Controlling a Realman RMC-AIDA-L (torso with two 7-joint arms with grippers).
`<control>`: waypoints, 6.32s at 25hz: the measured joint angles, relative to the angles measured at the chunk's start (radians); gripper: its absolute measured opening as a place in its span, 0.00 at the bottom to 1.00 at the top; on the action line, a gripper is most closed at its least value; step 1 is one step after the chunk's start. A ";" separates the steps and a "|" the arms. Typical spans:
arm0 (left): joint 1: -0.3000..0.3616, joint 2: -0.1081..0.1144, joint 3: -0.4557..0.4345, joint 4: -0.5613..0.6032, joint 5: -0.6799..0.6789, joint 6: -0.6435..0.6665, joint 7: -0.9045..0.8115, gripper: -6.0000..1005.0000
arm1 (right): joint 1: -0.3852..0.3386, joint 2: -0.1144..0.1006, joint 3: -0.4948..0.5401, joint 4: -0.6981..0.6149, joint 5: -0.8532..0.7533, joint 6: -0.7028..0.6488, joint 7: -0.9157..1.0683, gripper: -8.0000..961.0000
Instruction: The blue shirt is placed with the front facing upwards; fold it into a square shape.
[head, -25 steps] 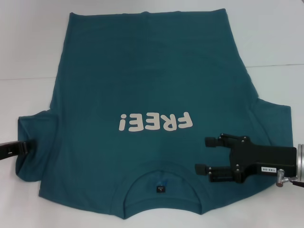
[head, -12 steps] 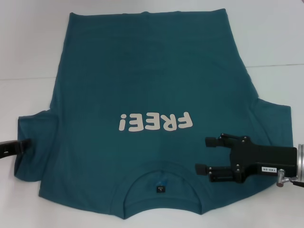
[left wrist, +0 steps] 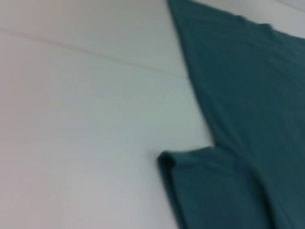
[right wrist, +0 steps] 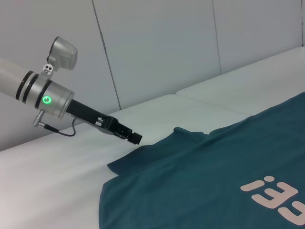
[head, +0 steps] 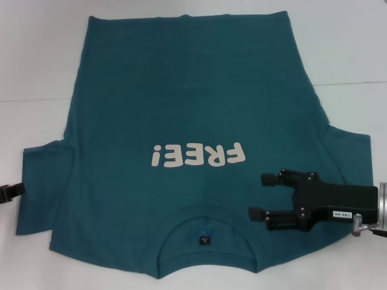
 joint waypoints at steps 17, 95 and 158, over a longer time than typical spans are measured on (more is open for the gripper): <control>-0.037 0.006 0.004 -0.044 0.056 0.012 -0.032 0.73 | 0.002 -0.002 0.000 -0.001 -0.004 0.006 0.001 0.98; -0.060 0.025 -0.043 0.011 -0.017 0.134 0.038 0.01 | -0.013 -0.002 0.012 -0.002 0.000 0.012 0.001 0.98; -0.139 0.145 -0.069 0.036 -0.046 0.259 0.052 0.01 | -0.039 0.001 0.037 -0.027 0.001 -0.041 0.018 0.98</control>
